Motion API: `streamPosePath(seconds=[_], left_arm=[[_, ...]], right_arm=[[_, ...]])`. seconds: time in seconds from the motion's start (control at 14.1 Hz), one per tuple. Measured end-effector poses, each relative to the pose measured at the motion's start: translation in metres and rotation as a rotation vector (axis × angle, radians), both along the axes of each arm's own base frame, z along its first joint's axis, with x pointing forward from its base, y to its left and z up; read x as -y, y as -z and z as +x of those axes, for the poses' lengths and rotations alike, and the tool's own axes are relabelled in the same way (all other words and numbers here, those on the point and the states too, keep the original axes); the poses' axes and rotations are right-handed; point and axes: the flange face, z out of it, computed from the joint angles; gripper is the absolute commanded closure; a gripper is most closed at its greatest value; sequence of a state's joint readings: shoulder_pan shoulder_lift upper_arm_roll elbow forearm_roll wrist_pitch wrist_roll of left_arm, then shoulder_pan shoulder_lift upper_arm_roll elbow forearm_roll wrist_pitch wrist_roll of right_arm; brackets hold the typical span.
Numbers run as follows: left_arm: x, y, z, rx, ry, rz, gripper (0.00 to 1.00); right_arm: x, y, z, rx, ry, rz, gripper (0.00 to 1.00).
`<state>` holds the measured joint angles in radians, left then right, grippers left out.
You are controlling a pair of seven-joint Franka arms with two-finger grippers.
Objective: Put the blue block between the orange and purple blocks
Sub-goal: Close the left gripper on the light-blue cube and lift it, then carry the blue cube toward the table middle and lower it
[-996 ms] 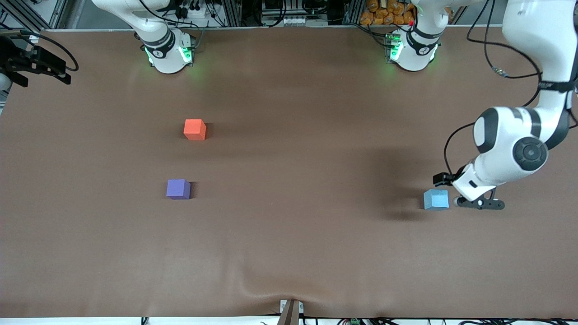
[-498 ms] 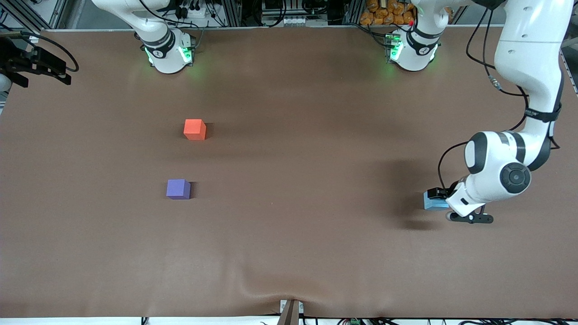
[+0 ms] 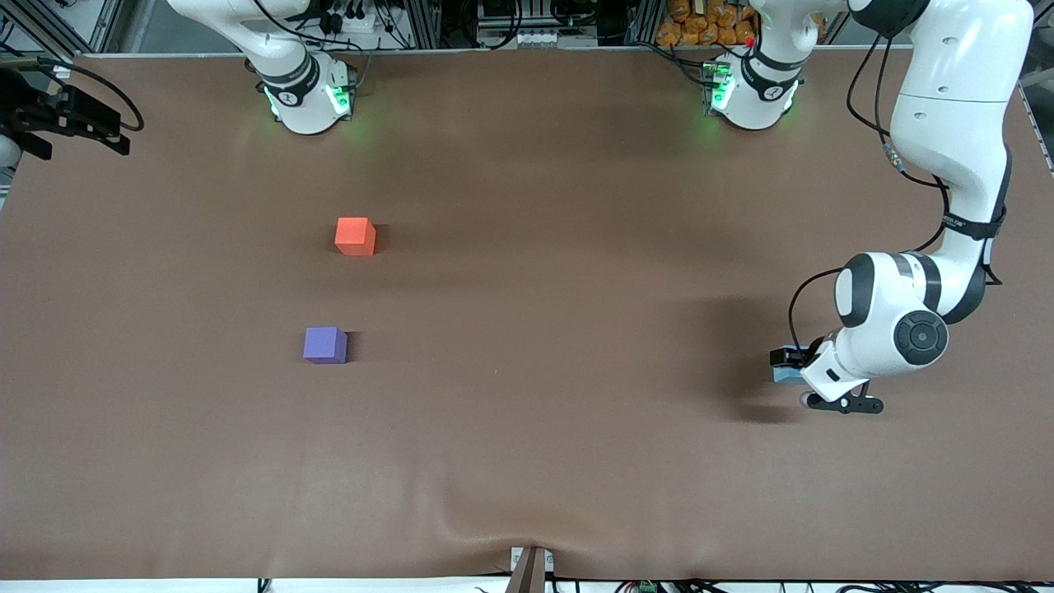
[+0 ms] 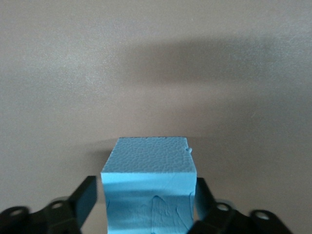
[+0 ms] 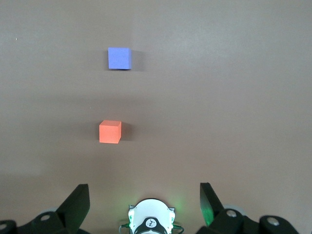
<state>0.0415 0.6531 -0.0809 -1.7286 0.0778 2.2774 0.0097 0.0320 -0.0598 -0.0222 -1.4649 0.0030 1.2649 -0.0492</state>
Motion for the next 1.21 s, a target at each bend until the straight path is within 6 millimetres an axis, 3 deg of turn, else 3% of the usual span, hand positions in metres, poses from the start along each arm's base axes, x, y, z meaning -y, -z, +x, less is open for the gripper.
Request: streamPosePath(seconds=[0.07,0.28,0.43,0.57,0.71,0.85,1.21], left_arm=[[0.0,-0.001,0.001,0.005,0.0,0.0,0.95],[-0.001,-0.013,0.009,0.036,-0.002,-0.001,0.95],[0.001,-0.04,0.017,0.081,0.001,-0.002,0.95],[0.019,-0.083,0.019,0.114,-0.009,-0.005,0.95],[0.066,-0.125,0.011,0.131,-0.042,-0.004,0.95],[0.135,-0.152,-0.006,0.136,-0.057,-0.003,0.95],[0.307,-0.18,-0.067,0.136,-0.06,-0.01,0.95]], right_arm=[[0.0,0.0,0.0,0.0,0.0,0.0,0.0],[0.0,0.0,0.0,0.0,0.001,0.0,0.0],[0.0,0.0,0.0,0.0,0.001,0.0,0.0],[0.0,0.0,0.0,-0.001,0.001,0.0,0.0],[0.001,0.0,0.0,-0.001,0.001,0.0,0.0],[0.001,0.0,0.0,-0.001,0.002,0.0,0.0],[0.001,0.0,0.0,-0.001,0.002,0.0,0.0]])
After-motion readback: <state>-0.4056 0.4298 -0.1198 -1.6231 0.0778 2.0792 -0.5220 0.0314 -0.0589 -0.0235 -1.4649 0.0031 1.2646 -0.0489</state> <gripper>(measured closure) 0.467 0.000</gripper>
